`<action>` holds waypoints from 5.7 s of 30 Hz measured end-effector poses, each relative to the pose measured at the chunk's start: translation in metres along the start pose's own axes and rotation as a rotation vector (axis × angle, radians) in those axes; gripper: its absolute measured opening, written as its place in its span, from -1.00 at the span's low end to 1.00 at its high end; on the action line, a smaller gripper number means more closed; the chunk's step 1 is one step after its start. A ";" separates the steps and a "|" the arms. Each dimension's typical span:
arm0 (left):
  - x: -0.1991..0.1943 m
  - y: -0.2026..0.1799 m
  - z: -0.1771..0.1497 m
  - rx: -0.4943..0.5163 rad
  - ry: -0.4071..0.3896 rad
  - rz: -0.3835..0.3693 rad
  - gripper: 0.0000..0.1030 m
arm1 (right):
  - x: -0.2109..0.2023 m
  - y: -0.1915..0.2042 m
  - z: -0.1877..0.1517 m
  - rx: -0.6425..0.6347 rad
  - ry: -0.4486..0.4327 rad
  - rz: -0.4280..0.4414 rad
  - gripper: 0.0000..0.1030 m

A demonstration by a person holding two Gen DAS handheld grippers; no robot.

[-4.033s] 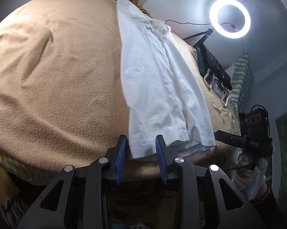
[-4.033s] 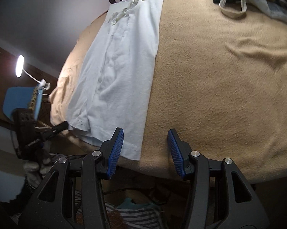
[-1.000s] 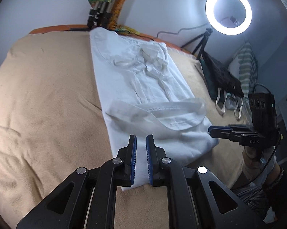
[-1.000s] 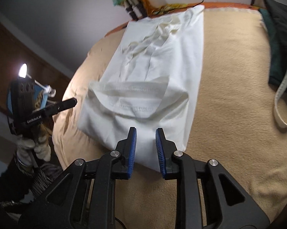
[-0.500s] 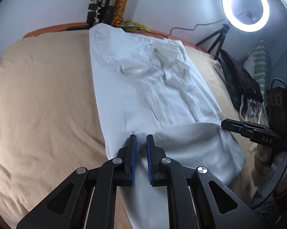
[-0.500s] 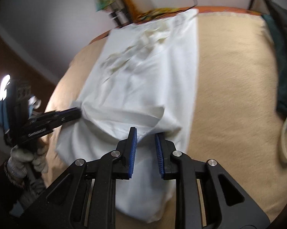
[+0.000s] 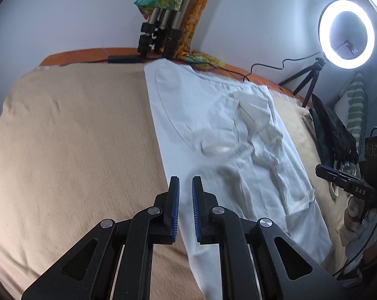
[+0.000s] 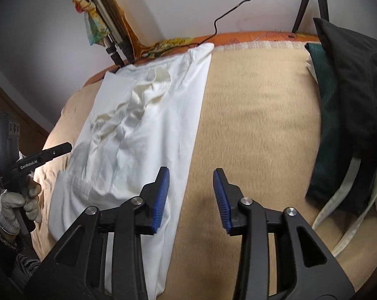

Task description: Fold small clothes

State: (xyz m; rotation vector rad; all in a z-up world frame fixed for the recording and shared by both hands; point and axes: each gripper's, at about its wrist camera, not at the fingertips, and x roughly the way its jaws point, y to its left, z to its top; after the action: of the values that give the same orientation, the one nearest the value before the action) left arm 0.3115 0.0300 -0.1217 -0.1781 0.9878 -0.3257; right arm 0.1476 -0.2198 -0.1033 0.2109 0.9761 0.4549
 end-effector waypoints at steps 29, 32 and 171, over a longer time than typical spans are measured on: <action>0.075 0.040 0.096 -0.036 -0.043 0.061 -0.43 | 0.123 -0.008 0.161 -0.159 -0.022 -0.155 -0.68; 0.080 0.041 0.101 -0.040 -0.045 0.056 -0.33 | 0.114 -0.021 0.168 -0.094 -0.060 -0.140 -0.58; -0.080 0.008 -0.148 -0.186 0.108 -0.178 -0.90 | -0.047 -0.003 -0.103 0.107 0.196 0.129 -0.74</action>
State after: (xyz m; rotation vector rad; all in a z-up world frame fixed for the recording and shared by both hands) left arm 0.1484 0.0649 -0.1411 -0.4227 1.1121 -0.4093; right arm 0.0399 -0.2473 -0.1254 0.3312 1.1847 0.5492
